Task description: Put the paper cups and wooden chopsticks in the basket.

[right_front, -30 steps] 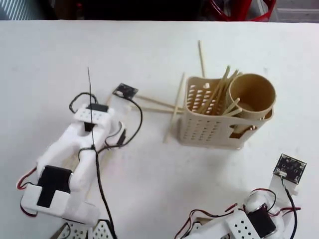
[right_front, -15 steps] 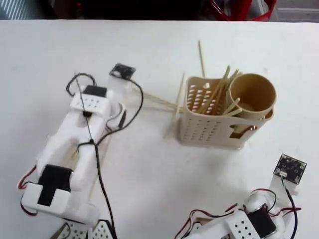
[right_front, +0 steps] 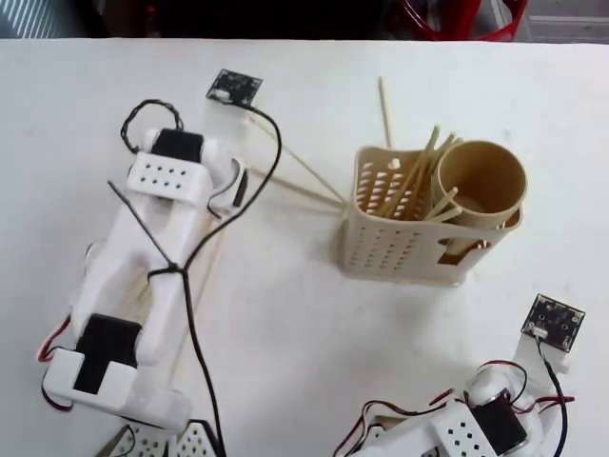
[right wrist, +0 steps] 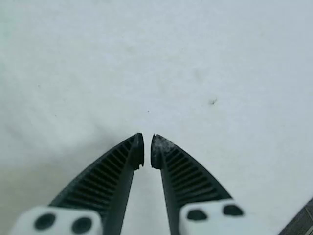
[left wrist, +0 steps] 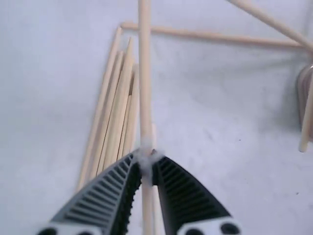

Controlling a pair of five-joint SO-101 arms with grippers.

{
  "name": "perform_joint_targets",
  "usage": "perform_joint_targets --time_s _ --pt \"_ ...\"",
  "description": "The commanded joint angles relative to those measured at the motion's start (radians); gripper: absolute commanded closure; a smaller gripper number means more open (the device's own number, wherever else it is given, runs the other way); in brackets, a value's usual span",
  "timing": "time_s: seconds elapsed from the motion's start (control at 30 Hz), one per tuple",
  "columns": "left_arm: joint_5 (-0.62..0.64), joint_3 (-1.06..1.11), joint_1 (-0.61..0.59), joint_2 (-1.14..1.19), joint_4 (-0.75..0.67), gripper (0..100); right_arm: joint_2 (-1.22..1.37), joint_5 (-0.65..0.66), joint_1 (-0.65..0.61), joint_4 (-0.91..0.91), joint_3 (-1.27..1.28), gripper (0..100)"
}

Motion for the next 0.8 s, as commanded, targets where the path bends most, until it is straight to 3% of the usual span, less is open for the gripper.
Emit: perform_joint_targets --time_s 0.0,0.5,0.63,0.77 --pt "0.012 -0.115 0.012 -0.031 0.069 98 -0.001 0.008 0.008 -0.001 0.009 96.1" --pt "0.084 -0.470 -0.035 -0.031 0.172 98 -0.001 0.008 0.008 -0.001 0.009 96.1" --pt "0.123 -0.608 0.047 -0.031 0.167 98 -0.001 0.008 0.008 -0.001 0.009 96.1" --pt "0.132 -0.783 0.226 -0.031 0.166 98 -0.001 0.008 0.008 -0.001 0.009 96.1"
